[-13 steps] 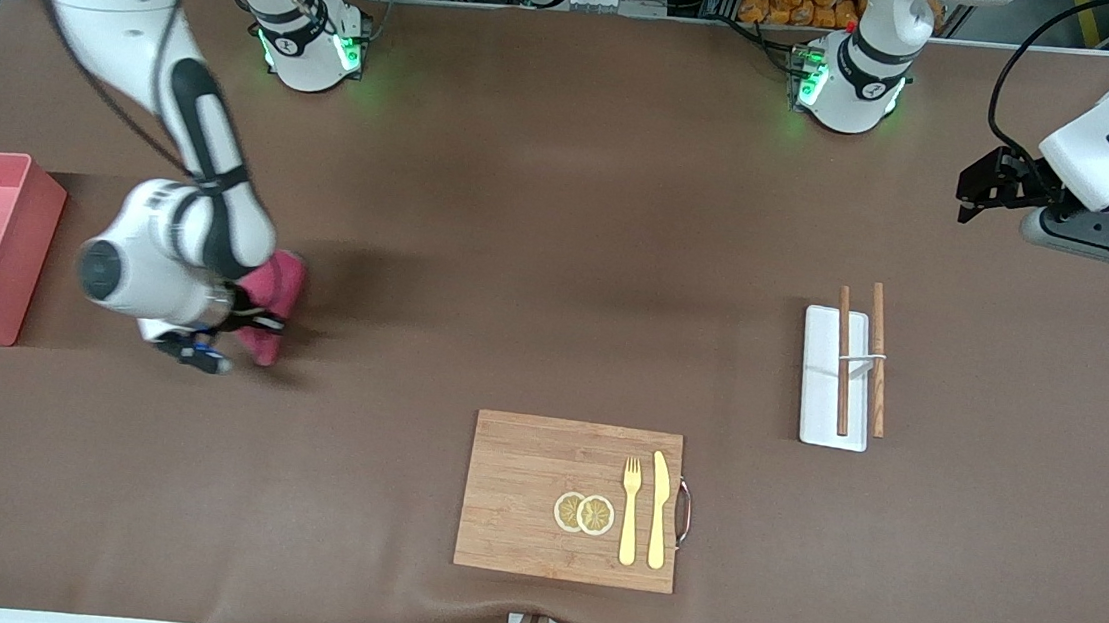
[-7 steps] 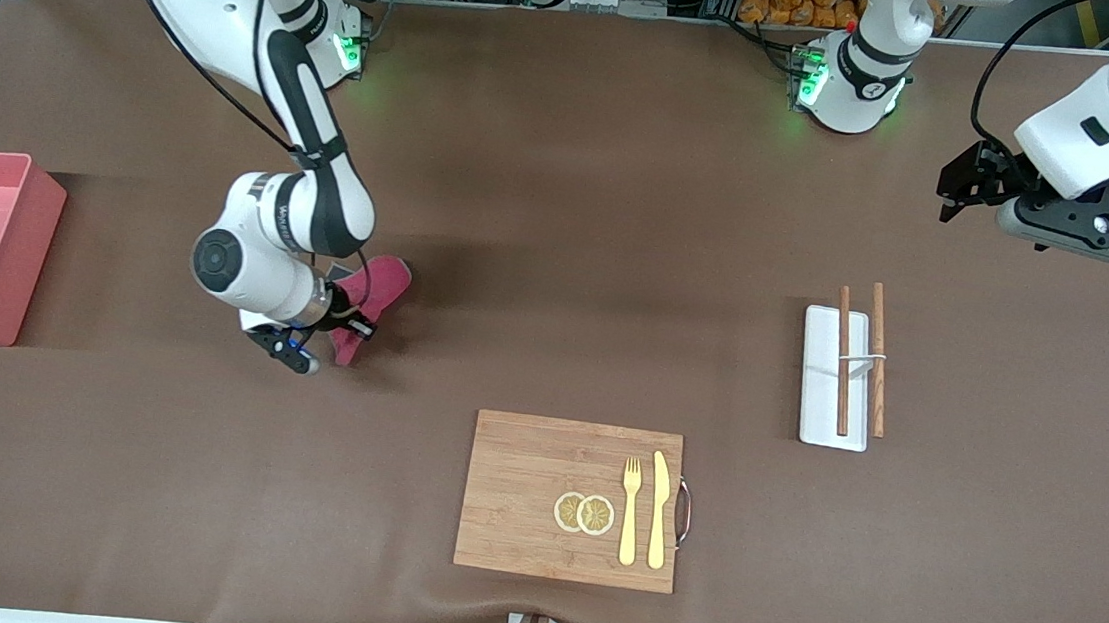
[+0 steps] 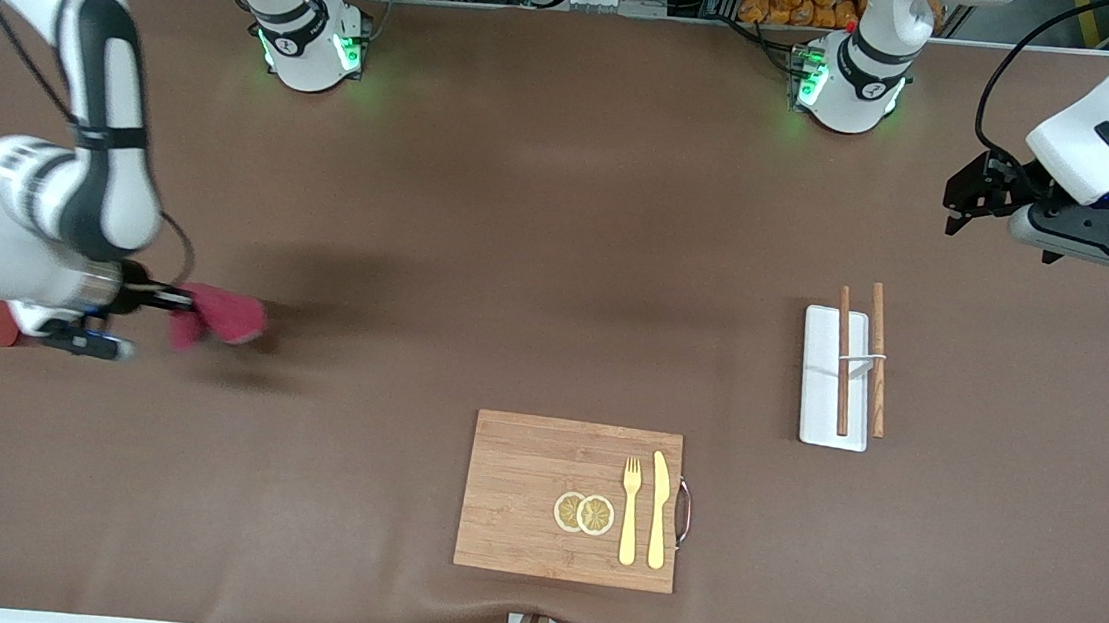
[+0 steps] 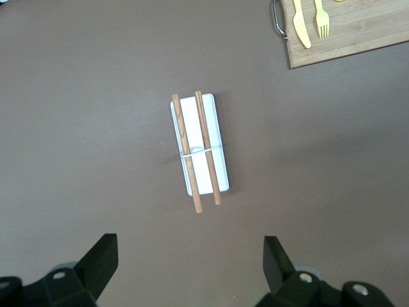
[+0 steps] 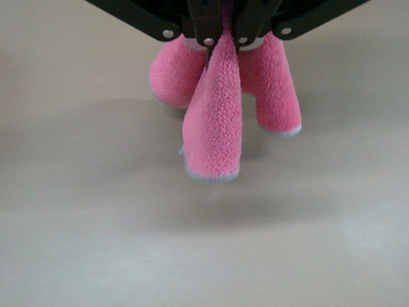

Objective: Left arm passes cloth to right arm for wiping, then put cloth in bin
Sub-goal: 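Move the cloth with the right gripper into the pink bin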

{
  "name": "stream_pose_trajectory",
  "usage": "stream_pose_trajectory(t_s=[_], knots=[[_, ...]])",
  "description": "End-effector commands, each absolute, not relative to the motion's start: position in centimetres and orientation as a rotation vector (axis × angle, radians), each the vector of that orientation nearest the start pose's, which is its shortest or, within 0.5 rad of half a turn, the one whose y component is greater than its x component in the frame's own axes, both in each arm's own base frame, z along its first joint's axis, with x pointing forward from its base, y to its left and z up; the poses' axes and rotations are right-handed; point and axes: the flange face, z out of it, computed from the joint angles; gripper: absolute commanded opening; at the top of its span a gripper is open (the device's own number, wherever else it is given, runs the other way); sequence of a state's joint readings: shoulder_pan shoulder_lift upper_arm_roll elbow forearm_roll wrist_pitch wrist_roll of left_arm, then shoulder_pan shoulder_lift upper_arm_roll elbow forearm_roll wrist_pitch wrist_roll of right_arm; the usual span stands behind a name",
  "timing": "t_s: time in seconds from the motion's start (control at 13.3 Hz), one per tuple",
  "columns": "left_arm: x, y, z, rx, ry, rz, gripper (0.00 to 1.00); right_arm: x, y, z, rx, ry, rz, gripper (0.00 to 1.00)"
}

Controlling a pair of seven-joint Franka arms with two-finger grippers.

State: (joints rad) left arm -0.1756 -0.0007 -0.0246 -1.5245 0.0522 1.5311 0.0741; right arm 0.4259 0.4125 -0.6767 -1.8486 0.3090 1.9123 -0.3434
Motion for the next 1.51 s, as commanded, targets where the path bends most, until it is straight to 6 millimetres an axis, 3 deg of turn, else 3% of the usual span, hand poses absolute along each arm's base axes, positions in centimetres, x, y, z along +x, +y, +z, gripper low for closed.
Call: stream_pose_trajectory(t_s=[0.0,0.23,0.45,0.6,0.75,0.83,0.9,0.98,1.13,1.36,1.43], knots=[[54.2,-10.6,65.1,-3.036,0.451,-0.044,1.00,58.1,-19.1,38.9,-3.048,-0.209,0.368,0.00],[54.7,-10.7,64.3,-3.052,0.449,-0.024,1.00,55.3,-30.6,43.5,-3.064,-0.453,0.296,0.00],[54.5,-11.0,64.5,-3.047,0.460,-0.032,1.00,52.7,-37.7,45.0,-3.088,-0.605,0.305,0.00],[54.4,-11.3,64.6,-3.047,0.462,-0.035,1.00,52.6,-42.0,43.0,-3.163,-0.722,0.261,0.00],[54.3,-11.2,64.8,-3.048,0.459,-0.039,1.00,51.8,-45.5,37.0,-3.122,-0.746,0.199,0.00],[54.3,-11.4,64.8,-3.047,0.464,-0.039,1.00,51.0,-46.8,33.0,-3.059,-0.715,0.167,0.00],[54.2,-11.4,65.0,-3.047,0.462,-0.044,1.00,51.0,-47.1,30.4,-3.023,-0.719,0.128,0.20],[54.1,-11.9,65.0,-3.045,0.476,-0.045,1.00,50.6,-48.1,28.9,-3.029,-0.696,0.085,0.98],[54.0,-12.0,65.0,-3.045,0.478,-0.047,1.00,50.7,-48.0,27.3,-2.992,-0.697,0.029,1.00],[53.8,-12.8,65.1,-3.042,0.501,-0.048,1.00,53.1,-45.0,31.9,-2.949,-0.781,0.096,1.00],[53.6,-13.1,65.3,-3.040,0.510,-0.053,1.00,53.7,-44.8,34.8,-2.936,-0.784,0.154,1.00]])
